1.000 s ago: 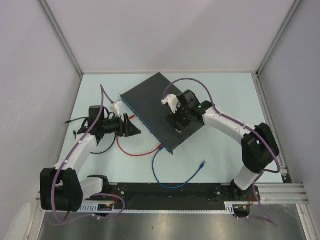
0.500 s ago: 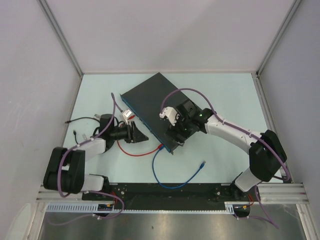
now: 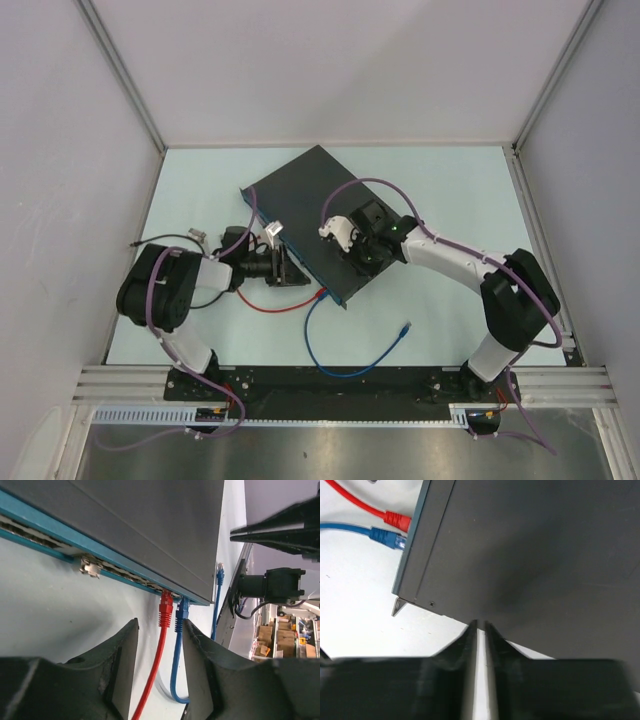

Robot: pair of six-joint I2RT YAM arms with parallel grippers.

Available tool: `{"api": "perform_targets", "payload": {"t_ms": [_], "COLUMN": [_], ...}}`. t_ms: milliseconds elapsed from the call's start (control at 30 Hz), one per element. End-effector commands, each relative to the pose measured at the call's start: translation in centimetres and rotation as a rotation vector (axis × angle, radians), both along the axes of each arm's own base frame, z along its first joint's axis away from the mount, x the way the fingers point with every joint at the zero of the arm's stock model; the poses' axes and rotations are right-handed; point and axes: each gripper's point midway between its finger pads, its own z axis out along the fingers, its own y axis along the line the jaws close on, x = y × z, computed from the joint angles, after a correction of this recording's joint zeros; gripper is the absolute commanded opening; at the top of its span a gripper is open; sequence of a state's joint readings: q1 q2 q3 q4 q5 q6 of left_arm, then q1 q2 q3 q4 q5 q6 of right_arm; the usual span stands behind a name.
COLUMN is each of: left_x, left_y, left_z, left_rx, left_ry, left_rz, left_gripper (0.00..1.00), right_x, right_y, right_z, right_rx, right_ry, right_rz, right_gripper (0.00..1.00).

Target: Pull the plug from the switch port

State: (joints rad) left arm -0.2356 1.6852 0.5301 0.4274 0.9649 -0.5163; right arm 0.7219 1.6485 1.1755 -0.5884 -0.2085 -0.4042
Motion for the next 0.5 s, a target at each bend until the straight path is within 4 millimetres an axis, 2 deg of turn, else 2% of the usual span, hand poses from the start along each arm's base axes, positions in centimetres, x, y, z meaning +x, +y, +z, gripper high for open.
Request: {"api": "perform_targets", "payload": {"t_ms": [0, 300, 467], "left_x": [1.4, 0.5, 0.2], "left_y": [-1.2, -3.0, -3.1], "left_z": [1.2, 0.5, -0.2], "left_rx": [-0.064, -0.086, -0.092], "left_ry": [-0.069, -0.045, -0.013], "left_rz": [-0.046, -0.116, -0.127], "left_gripper": [0.44, 0.42, 0.39], "right_x": [0.4, 1.1, 1.0], "right_y": [0.5, 0.0, 0.1], "right_z": [-0.1, -1.6, -1.8], "right_rx": [0.041, 0.018, 0.014], "right_ry": [0.028, 0.047, 0.052], "right_rz": [-0.025, -0.063, -0.060], "right_gripper": [0.00, 0.00, 0.00]}}
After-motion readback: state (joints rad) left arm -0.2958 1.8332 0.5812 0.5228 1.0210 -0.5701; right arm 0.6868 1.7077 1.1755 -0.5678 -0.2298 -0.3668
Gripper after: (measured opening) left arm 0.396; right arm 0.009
